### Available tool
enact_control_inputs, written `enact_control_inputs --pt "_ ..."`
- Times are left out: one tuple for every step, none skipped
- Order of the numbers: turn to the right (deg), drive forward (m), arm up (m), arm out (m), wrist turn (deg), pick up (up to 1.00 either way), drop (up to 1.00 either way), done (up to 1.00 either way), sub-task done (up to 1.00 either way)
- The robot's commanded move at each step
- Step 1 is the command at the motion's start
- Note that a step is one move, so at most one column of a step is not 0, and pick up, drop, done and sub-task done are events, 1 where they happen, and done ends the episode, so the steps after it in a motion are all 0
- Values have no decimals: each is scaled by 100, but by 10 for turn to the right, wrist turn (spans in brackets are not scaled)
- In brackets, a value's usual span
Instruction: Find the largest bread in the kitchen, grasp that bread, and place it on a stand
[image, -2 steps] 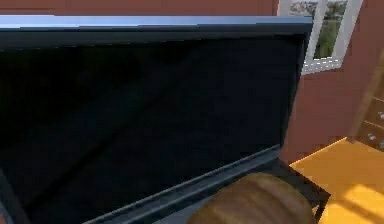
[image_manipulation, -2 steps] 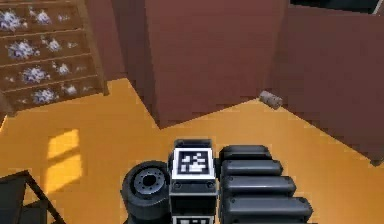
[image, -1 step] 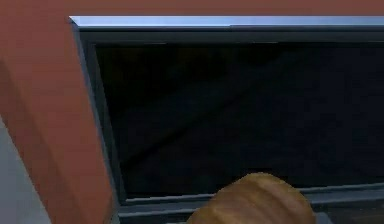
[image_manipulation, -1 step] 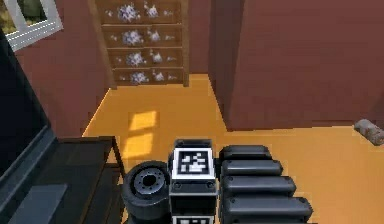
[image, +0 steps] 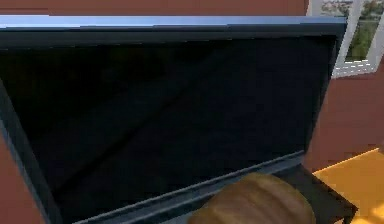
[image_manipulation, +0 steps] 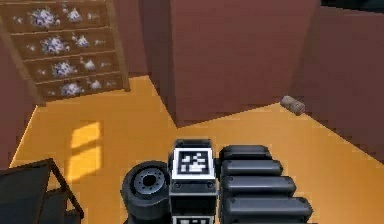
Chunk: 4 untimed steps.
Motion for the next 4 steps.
enact_control_inputs --pt "210 0 0 0 0 0 0 0 0" --pt "0 20 0 0 0 0 0 0 0" --pt "-450 0 0 0 0 0 0 0 0" --pt "-150 0 0 0 0 0 0 0 0"
